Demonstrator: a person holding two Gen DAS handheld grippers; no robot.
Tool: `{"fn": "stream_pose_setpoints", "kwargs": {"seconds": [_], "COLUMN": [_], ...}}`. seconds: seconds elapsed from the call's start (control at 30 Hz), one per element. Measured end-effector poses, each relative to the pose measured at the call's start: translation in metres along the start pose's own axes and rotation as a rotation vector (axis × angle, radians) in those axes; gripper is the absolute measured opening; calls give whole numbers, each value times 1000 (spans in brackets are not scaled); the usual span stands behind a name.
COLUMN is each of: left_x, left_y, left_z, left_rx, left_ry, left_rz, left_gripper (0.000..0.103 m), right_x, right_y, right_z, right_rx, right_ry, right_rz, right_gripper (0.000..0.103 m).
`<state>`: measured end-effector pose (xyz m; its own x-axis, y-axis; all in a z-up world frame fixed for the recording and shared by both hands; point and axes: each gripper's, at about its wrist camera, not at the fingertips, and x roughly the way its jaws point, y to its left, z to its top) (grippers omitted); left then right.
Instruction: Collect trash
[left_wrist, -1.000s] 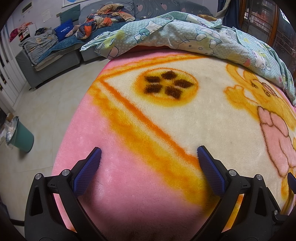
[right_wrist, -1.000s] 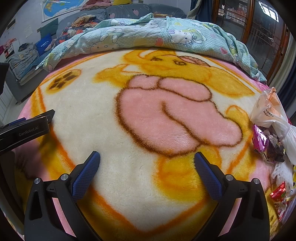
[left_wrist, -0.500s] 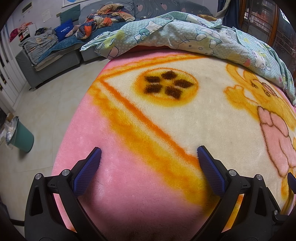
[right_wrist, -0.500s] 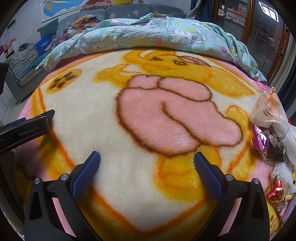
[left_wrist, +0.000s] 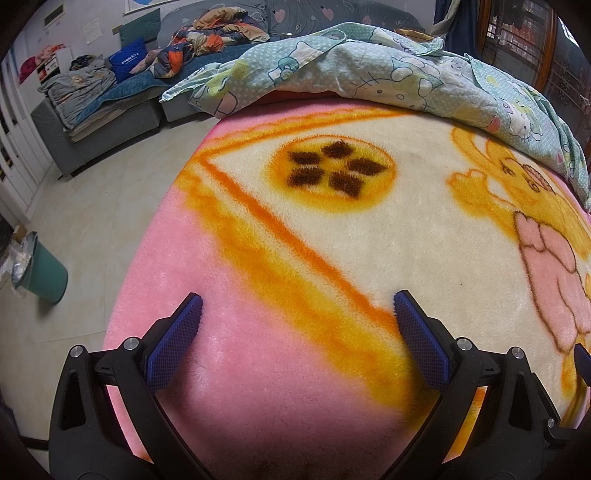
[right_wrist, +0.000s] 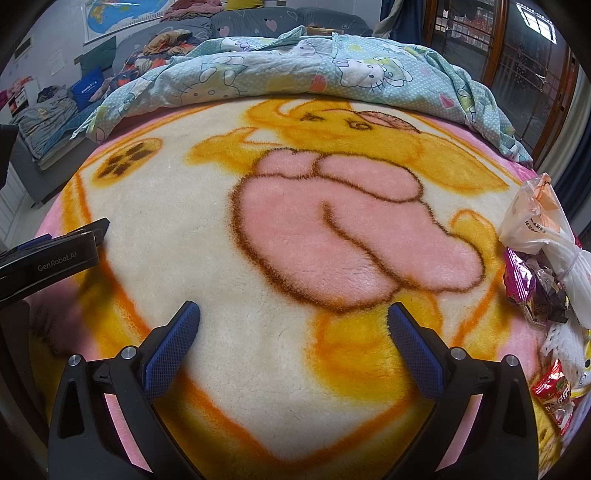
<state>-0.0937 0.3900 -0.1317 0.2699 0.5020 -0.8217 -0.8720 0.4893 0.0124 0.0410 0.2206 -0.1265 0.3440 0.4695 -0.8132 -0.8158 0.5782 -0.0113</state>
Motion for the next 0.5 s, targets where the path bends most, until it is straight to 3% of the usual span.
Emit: {"fn": "stream_pose_setpoints", "kwargs": {"seconds": [0.5], "left_x": [4], "left_y": [3], "left_z": [3], "left_rx": [-5], "left_ry": [0], "left_rz": [2], "left_gripper": [93], "right_x": [-1], "right_y": [0], "right_z": [-1], "right_rx": [0], "right_ry": [0], "right_rz": [0], "right_gripper": [98]}}
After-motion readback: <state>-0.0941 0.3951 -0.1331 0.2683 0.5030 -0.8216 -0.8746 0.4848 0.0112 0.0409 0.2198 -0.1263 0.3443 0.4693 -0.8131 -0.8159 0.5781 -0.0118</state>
